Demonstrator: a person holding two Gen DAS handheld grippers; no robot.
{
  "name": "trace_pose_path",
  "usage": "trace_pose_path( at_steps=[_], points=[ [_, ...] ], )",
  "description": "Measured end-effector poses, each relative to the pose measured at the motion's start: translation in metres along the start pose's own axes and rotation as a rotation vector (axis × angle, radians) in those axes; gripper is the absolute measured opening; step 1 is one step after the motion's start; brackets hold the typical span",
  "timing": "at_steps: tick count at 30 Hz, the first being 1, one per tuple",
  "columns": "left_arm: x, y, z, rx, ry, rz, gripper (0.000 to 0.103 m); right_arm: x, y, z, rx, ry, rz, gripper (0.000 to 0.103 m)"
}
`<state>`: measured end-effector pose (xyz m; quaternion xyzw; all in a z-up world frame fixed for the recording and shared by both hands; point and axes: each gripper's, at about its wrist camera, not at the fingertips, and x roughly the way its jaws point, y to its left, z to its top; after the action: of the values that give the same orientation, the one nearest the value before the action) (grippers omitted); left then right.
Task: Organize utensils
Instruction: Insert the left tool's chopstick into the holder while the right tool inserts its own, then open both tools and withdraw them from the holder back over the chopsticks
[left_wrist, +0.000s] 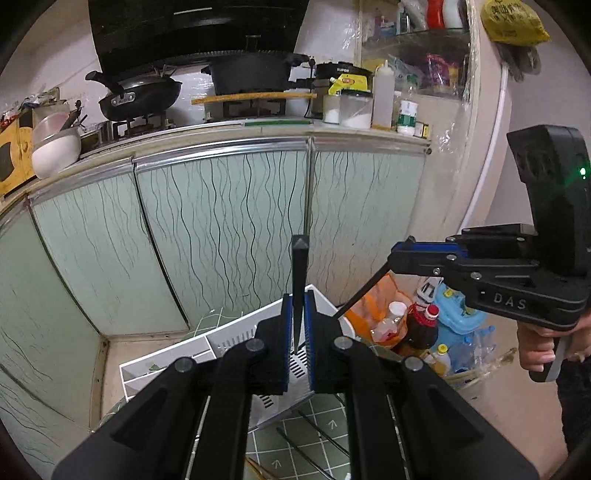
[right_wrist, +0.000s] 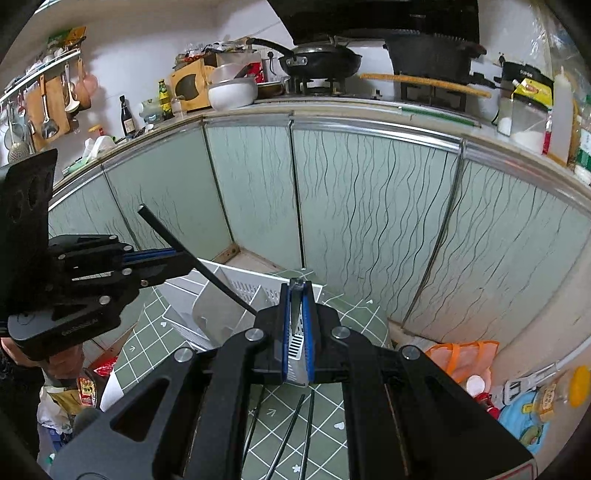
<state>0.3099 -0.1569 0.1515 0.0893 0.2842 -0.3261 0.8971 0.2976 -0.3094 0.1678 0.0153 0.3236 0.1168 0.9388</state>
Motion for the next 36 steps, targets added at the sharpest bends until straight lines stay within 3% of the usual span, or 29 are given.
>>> trace_pose_path(
  at_steps=[21,23,24,25,26,27,28,31,34,36],
  points=[
    [0.031,0.004,-0.027,0.026,0.037,0.037,0.008,0.025,0.001,-0.028,-0.032,-0.028,0.019,0.006],
    [0.027,0.006,-0.027,0.016,0.020,0.022,0.010,0.024,0.000,-0.028,-0.024,-0.026,0.024,0.014],
    [0.026,0.007,-0.028,0.012,0.011,0.023,0.015,0.023,0.000,-0.029,-0.022,-0.027,0.025,0.017],
    [0.023,0.008,-0.027,0.005,0.003,0.029,0.034,0.022,0.000,-0.029,-0.018,-0.030,0.019,0.027],
    [0.021,0.009,-0.028,0.001,-0.004,0.030,0.069,0.021,-0.001,-0.028,-0.016,-0.035,0.015,0.039],
    [0.016,0.009,-0.028,-0.003,-0.026,0.039,0.087,0.018,0.000,-0.029,-0.020,-0.043,0.018,0.044],
    [0.009,0.010,-0.029,-0.006,-0.067,0.056,0.095,0.016,0.000,-0.030,-0.024,-0.048,0.016,0.052],
    [-0.002,0.016,-0.028,-0.036,-0.088,0.047,0.095,0.006,0.001,-0.031,-0.034,-0.070,0.000,0.076],
    [-0.012,0.021,-0.028,-0.057,-0.090,0.088,0.099,-0.006,0.003,-0.032,-0.038,-0.098,-0.017,0.095],
    [-0.021,0.024,-0.029,-0.063,-0.091,0.125,0.099,-0.013,0.003,-0.033,-0.041,-0.107,-0.035,0.095]
  ],
)
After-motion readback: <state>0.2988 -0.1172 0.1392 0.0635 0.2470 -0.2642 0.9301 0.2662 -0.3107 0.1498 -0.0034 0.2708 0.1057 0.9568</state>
